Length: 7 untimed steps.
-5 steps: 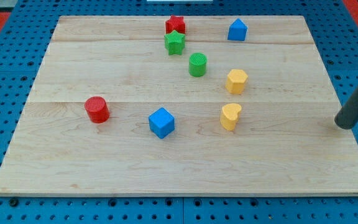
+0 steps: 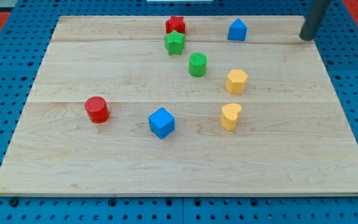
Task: Move your arm to the top center
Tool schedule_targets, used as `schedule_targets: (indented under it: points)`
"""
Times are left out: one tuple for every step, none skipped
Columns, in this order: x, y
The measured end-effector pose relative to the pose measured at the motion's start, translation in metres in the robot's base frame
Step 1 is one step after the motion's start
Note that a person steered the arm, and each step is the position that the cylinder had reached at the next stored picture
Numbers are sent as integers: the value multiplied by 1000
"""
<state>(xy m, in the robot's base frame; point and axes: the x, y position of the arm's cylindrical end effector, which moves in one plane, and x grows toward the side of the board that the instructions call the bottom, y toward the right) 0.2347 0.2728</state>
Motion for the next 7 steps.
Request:
schedule_targets:
  points:
    - [-43,-37]
    - [-42,-121]
    - [-42,-179]
    - [-38,-181]
    - [-19,-200]
    - [-17,-251]
    - [-17,-297]
